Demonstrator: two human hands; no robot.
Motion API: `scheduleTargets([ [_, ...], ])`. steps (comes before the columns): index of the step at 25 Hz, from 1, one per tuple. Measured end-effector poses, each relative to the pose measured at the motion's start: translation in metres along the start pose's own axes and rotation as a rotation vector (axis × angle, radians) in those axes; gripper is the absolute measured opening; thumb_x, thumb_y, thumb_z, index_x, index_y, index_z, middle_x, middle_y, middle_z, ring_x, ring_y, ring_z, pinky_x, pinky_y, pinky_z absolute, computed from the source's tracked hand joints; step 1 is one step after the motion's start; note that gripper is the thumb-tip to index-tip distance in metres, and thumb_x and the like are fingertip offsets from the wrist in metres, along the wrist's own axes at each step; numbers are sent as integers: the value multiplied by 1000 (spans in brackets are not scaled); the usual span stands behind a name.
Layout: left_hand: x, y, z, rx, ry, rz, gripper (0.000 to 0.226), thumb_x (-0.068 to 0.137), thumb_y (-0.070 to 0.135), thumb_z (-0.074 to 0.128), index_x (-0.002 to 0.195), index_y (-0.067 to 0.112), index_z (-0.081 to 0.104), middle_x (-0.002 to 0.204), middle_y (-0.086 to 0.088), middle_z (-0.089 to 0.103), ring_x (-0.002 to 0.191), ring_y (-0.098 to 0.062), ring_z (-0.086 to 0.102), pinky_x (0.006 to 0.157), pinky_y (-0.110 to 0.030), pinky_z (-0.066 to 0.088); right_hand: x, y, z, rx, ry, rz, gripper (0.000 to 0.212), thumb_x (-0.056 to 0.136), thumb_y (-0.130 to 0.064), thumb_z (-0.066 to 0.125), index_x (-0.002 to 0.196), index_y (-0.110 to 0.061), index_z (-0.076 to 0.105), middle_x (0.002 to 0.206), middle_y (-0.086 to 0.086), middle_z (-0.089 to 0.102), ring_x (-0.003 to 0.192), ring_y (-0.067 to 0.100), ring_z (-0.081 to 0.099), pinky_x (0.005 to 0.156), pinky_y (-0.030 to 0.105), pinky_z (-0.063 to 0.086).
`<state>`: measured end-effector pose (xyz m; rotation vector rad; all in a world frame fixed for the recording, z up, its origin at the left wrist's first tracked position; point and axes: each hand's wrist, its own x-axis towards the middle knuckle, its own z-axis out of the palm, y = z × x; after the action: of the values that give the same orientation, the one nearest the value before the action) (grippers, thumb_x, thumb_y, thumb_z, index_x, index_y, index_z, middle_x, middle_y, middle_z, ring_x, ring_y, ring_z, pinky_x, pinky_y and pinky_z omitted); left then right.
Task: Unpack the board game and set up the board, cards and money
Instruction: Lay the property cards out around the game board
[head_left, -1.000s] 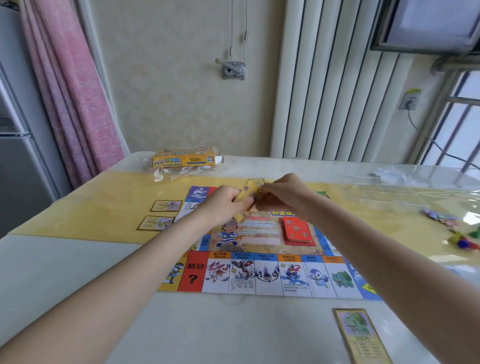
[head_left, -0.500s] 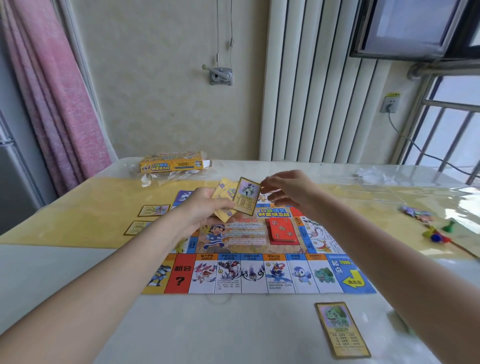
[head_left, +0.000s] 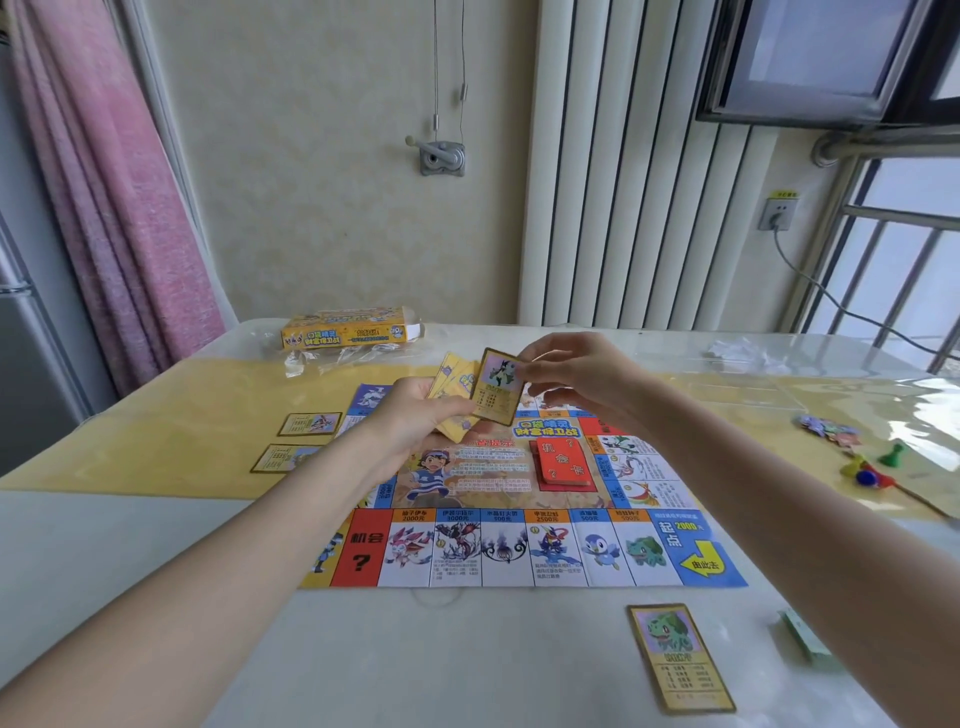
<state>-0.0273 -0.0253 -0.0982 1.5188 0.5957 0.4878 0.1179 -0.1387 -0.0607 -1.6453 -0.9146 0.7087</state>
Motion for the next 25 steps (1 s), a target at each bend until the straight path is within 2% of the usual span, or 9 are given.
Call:
scheduleTargets([
  [2,6,3,16,-92,-25,17,11,88,-1,56,86,8,61,75,-4,72,61,-15,69,61,-24,58,1,1,-8,78,57,38,9,81,2,64,74,-4,60,78,12,65,62,15,58,54,20,47],
  [6,29,2,49,-18,-82,0,7,90,6,57,91,11,62,93,-12,69,81,-23,66,78,-37,55,7,10,-42,186,205,36,8,83,3,60,81,-4,62,76,10,62,57,11,55,48,16,43],
  [7,35,2,56,-19,-87,-14,7,90,6,56,92,11,61,90,-12,68,76,-20,66,71,-32,56,8,12,-58,70,250,24,9,83,3,60,88,-3,65,77,10,61,58,11,54,49,15,43],
  [9,43,3,67,-80,-76,-65,8,91,3,53,93,7,59,80,-11,69,59,-13,66,54,-22,54,11,21,-94,-488,295,26,24,81,2,61,102,-5,68,79,10,61,56,10,49,49,15,41],
  [12,53,2,87,-145,-66,-158,7,92,1,49,93,2,55,70,-13,68,52,-12,63,48,-19,52,11,46,-130,-1058,101,132,26,80,-2,62,103,-13,71,83,8,67,54,8,50,55,17,42],
  [15,60,1,102,-190,-86,-197,16,95,10,42,88,2,55,67,-15,68,53,-15,61,47,-21,51,11,72,-135,-1025,19,193,20,80,-4,65,99,-7,70,86,10,69,55,5,52,51,12,42],
  [18,63,2,110,-253,-125,-230,27,96,13,32,89,0,54,79,-23,66,61,-22,61,49,-23,52,17,87,-134,-939,79,172,15,78,-5,69,93,-3,69,84,9,66,62,10,56,52,12,44],
  [23,64,-6,112,-275,-189,-243,18,94,2,32,97,2,50,92,-29,65,81,-34,65,79,-40,53,21,100,-132,-1048,125,112,15,81,-13,68,94,-7,69,95,6,61,82,13,49,61,18,39],
  [25,63,-9,110,-305,-206,-238,18,94,0,32,100,0,49,92,-30,65,78,-32,66,78,-41,54,20,104,-132,-1119,137,109,18,81,-15,67,99,-9,66,98,4,52,85,12,43,68,19,33],
])
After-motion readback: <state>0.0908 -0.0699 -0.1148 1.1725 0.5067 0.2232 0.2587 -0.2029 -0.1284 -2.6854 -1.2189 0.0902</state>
